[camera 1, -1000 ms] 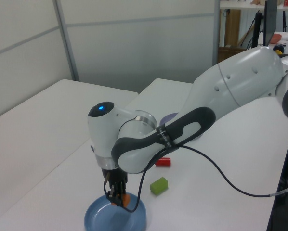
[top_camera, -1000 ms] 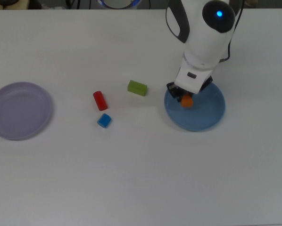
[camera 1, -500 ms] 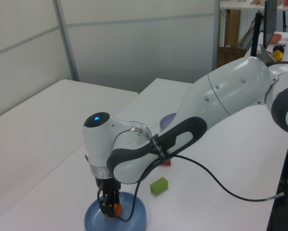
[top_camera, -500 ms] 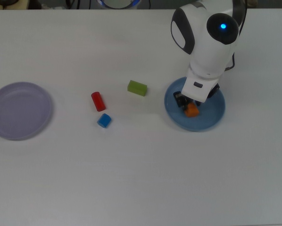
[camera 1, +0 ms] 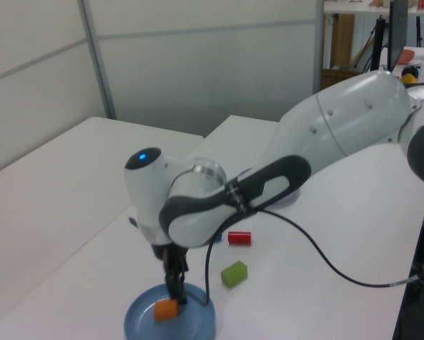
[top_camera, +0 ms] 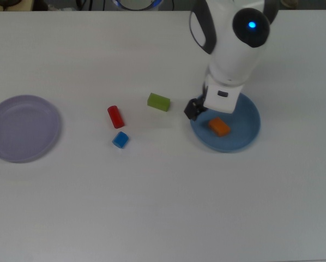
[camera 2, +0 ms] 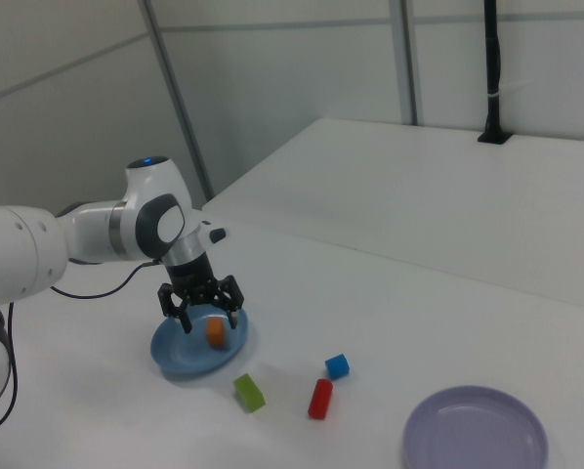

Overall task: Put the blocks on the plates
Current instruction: 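Move the gripper to the green block and lower onto it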

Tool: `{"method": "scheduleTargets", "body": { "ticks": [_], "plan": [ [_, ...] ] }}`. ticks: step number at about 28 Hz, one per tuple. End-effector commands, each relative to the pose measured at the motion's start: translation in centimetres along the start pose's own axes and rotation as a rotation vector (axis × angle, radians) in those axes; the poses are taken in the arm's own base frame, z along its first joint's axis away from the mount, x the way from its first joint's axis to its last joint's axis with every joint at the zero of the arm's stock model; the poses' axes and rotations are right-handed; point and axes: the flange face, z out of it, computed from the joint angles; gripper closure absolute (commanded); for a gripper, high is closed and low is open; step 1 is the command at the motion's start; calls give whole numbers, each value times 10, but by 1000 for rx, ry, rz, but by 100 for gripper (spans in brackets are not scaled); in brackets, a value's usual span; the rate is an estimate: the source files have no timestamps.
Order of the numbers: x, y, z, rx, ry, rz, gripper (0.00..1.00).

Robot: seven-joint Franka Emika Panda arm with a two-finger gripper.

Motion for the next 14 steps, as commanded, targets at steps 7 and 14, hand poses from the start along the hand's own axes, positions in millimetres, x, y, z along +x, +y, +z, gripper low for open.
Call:
{"method": "scheduleTargets", "body": {
  "ticks": [7, 14],
  "plan": [
    [-59, 86, -3, -39, -105, -304, 0],
    [-76, 107, 39, -108, -207, -440, 0]
  ]
}}
